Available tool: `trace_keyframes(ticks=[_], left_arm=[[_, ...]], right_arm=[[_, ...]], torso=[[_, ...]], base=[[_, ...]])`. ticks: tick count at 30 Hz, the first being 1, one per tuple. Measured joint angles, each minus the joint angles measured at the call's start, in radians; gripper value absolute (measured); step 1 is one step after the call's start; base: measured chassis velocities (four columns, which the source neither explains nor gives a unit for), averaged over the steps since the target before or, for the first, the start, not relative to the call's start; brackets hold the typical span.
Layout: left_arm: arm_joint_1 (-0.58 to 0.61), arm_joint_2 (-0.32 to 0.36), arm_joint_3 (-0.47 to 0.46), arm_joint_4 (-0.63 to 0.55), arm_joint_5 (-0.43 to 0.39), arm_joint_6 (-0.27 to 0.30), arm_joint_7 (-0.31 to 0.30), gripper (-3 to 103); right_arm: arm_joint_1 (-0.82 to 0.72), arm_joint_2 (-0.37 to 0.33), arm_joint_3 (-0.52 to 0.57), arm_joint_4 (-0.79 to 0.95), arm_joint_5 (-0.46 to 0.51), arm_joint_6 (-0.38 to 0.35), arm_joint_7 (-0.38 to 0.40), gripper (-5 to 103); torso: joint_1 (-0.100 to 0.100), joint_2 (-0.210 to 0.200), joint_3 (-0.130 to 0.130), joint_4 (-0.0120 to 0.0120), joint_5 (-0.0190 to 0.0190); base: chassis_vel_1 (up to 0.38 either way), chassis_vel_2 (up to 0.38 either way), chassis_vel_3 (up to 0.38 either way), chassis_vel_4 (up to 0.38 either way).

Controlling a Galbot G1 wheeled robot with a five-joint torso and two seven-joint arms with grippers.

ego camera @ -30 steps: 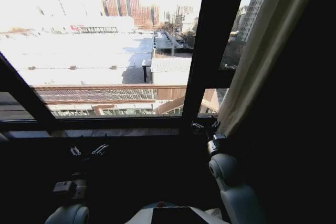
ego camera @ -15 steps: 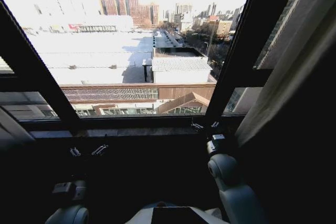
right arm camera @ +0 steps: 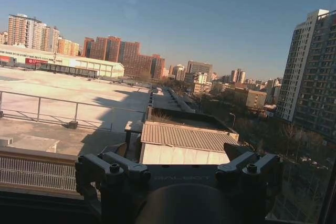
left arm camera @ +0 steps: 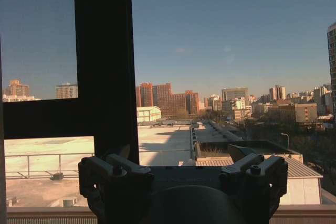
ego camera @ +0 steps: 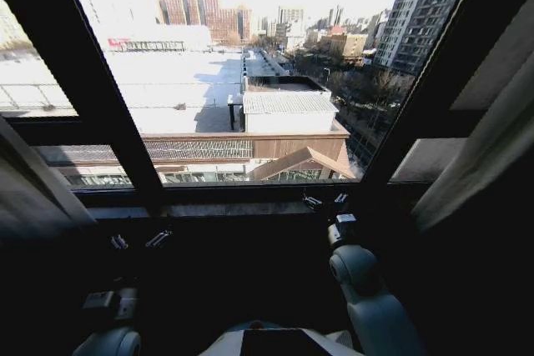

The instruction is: Open the curtains by pulling them apart, changing their state from closed to fully open.

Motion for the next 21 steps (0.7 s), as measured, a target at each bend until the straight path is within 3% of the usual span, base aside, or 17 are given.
trace_keyframes(ticks=[21], left_arm=[[0.002,-0.002,0.000,0.000,0.000,-0.001,0.001,100]], right_arm=[[0.005,0.002,-0.001,-0.008,0.000,0.001,-0.003,100]], torso=[[0.000,0.000,0.000,-0.0002,0.0003]], base=[[0.360,0.353,-0.358,-0.349]])
